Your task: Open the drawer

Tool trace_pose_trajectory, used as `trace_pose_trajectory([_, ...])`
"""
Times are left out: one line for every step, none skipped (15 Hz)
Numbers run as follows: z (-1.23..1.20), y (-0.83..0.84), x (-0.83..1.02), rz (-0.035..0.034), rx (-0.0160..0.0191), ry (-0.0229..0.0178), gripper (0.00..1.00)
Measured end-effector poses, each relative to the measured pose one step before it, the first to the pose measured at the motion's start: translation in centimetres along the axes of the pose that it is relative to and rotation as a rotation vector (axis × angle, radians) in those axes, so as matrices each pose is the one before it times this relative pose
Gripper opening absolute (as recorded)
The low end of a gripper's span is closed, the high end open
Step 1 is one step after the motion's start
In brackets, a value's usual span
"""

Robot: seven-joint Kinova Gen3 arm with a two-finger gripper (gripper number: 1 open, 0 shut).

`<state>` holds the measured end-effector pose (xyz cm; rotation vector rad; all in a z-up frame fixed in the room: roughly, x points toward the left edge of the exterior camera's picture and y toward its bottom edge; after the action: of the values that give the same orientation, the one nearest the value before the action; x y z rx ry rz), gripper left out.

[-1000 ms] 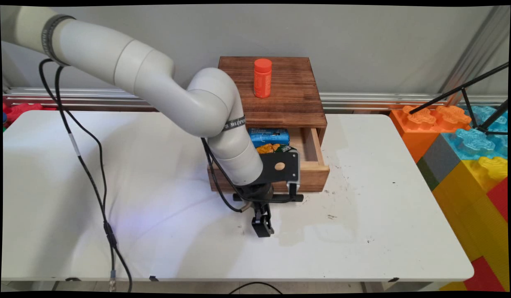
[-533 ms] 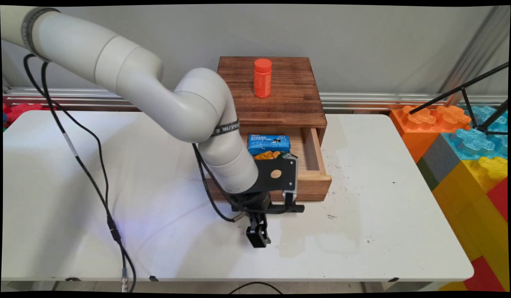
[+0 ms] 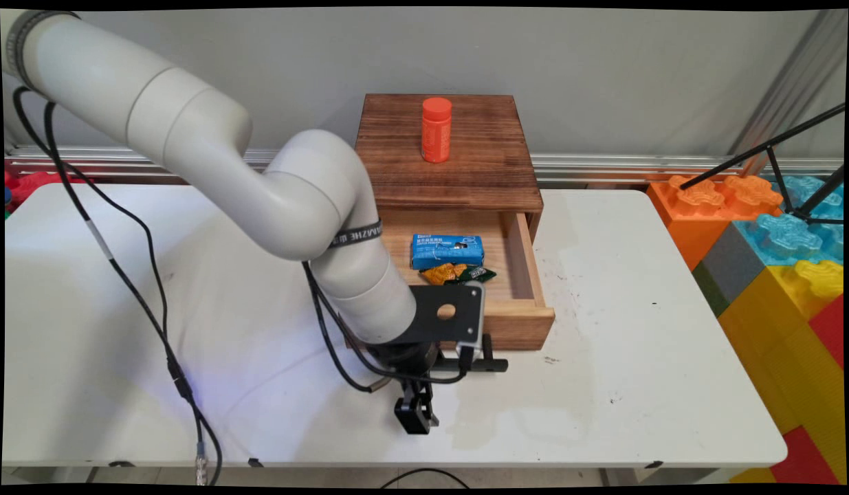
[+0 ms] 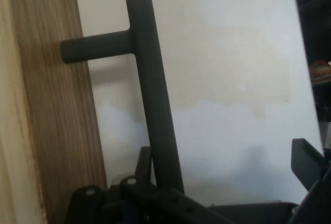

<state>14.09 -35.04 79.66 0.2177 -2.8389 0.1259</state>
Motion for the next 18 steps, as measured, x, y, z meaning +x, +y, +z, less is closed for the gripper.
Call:
trace_pose_trajectory([-0.003, 0.236, -0.002, 0.00166, -0.00065, 0.00058, 1.0])
trace_pose_trajectory([-0.007, 0.339, 0.02, 0.0027, -0.00094, 0.00086, 1.0])
trace_pose_trajectory([-0.005, 0.239, 0.019, 0.00118, -0.00077, 0.00068, 1.0])
trace_pose_trajectory([-0.006, 0.365, 0.031, 0.00182, -0.00126, 0.00071, 1.0])
trace_pose_trajectory([-0.018, 0.238, 0.03, 0.00117, -0.00055, 0.00086, 1.0])
trace_pose_trajectory([-0.024, 0.364, 0.055, 0.00138, -0.00097, 0.00139, 1.0])
trace_pose_trajectory([-0.027, 0.423, 0.073, 0.00127, -0.00127, 0.00215, 1.0])
trace_pose_trajectory([-0.027, 0.411, 0.082, 0.00129, -0.00126, 0.00246, 1.0])
trace_pose_trajectory([-0.019, 0.344, 0.057, 0.00084, -0.00092, 0.00197, 1.0])
trace_pose_trajectory([-0.008, 0.23, 0.042, 0.00061, -0.00059, 0.00168, 1.0])
trace_pose_trajectory([-0.008, 0.336, 0.066, 0.00088, -0.00073, 0.00277, 1.0])
trace_pose_trajectory([-0.005, 0.214, 0.042, -0.00022, -0.00003, 0.00194, 1.0])
trace_pose_trajectory([0.0, 0.306, 0.054, -0.0009, 0.00026, 0.00313, 1.0])
trace_pose_trajectory([-0.003, 0.347, 0.084, -0.00168, 0.00022, 0.00448, 1.0])
trace_pose_trajectory([-0.014, 0.34, 0.099, -0.00193, 0.00003, 0.0051, 1.0])
trace_pose_trajectory([-0.015, 0.296, 0.082, -0.00271, -0.00018, 0.00453, 1.0])
trace_pose_trajectory([-0.007, 0.183, 0.064, -0.00133, -0.00021, 0.00289, 1.0])
trace_pose_trajectory([-0.014, 0.257, 0.104, -0.00205, 0.00007, 0.00427, 1.0])
